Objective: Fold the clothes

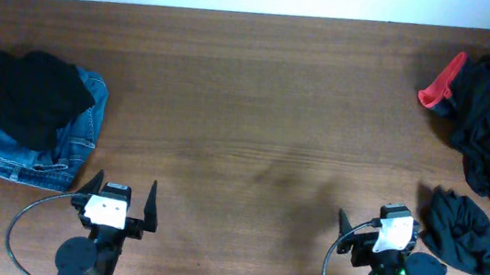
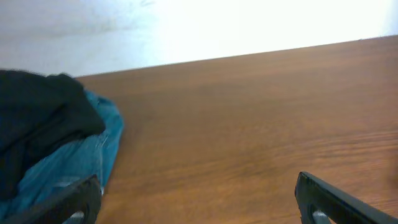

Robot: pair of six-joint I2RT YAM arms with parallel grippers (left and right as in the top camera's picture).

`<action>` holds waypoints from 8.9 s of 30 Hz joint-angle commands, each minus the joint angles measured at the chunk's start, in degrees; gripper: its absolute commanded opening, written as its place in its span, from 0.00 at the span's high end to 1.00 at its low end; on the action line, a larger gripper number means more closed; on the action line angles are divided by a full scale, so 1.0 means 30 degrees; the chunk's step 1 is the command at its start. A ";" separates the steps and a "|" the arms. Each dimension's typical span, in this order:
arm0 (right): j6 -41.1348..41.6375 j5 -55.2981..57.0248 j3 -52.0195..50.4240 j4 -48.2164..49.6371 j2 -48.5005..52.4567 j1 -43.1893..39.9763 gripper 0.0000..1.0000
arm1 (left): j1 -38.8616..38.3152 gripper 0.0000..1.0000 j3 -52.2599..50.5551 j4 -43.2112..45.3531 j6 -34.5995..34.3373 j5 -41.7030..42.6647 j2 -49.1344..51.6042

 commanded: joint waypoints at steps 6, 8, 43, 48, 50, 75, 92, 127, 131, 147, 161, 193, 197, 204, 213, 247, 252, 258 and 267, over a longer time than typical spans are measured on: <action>0.0882 -0.4080 0.0612 0.3563 -0.0168 -0.0138 0.01 | 0.0117 0.01 0.1348 0.0685 -0.1617 0.1362 0.0372; 0.0882 -0.3402 0.1552 0.3657 0.0044 -0.0138 0.01 | 0.0117 0.01 0.2572 0.0678 -0.1719 0.1355 0.1195; 1.0681 0.4962 1.8761 -0.9989 2.3110 -0.5413 0.02 | 0.0117 0.01 2.5449 -1.3719 -0.1690 0.6200 2.7387; 1.2356 0.7023 1.8761 -1.0433 2.4822 -1.0069 0.01 | 0.0117 0.01 2.5449 -1.3559 -0.1690 0.6156 2.7387; 1.2764 0.7060 1.8753 -1.0433 2.5310 -1.1533 0.01 | 0.0117 0.01 2.5449 -1.3559 -0.1690 0.6164 2.7387; 1.3500 0.2426 1.7879 -0.7628 3.2254 -1.5722 0.96 | 0.0109 0.01 2.5449 -1.3580 -0.1705 0.6164 2.7387; 0.2426 -1.0586 1.9445 -0.3279 1.9912 -0.6462 0.96 | 0.0066 0.01 2.5449 -1.2386 -0.1705 0.6171 2.7387; 0.9049 0.9777 2.1886 -0.5348 2.2564 0.2055 0.96 | 0.0066 0.01 2.5449 -1.2728 -0.1690 0.6156 2.7387; 1.0375 0.9406 2.4145 -0.6659 2.2513 0.1989 0.96 | 0.0066 0.01 2.5449 -1.2684 -0.1698 0.6164 2.7387; 1.6028 0.4240 2.4043 -0.5909 2.9004 0.8590 0.54 | 0.0066 0.01 2.5449 -1.2713 -0.1698 0.6164 2.7387; 0.9180 0.7548 2.4043 -0.7184 3.0228 0.6637 0.24 | -0.0641 0.01 2.5449 -1.2786 -0.1042 0.6164 2.7562; -0.0284 -0.6681 2.4997 -0.4801 2.7970 0.4313 0.96 | -0.1290 0.01 2.5449 -1.2262 -0.1049 0.6149 2.7598; -0.0291 -0.6470 2.4997 -0.4554 2.7460 0.6113 0.96 | -0.1290 0.01 2.5449 -1.2145 -0.1049 0.6149 2.7598; -0.0270 -0.3519 2.4997 -0.4466 2.7481 0.8029 0.96 | -0.1282 0.01 2.5449 -1.2254 -0.1035 0.6142 2.7598; -0.0714 -0.4022 2.5055 -0.4983 2.7299 1.0564 0.96 | -0.1282 0.01 2.5449 -1.2342 -0.1042 0.5530 2.7598; 0.4095 0.1836 2.7059 -0.4386 2.2236 0.3104 0.96 | -0.1158 0.01 2.5449 -1.1999 -0.0969 0.4940 2.7598; 0.5588 0.1224 2.7052 -0.4503 2.3023 0.6528 0.96 | -0.1479 0.01 2.5449 -1.1978 -0.0969 0.4932 2.7598; 0.6521 0.1333 2.7044 -0.5202 2.5908 1.0732 0.51 | -0.1297 0.01 2.5449 -1.2152 -0.0962 0.4014 2.7598; 0.6499 0.5931 2.7052 -0.7439 2.6753 0.9683 0.27 | -0.1362 0.01 2.5449 -1.2196 -0.0838 0.4218 2.7598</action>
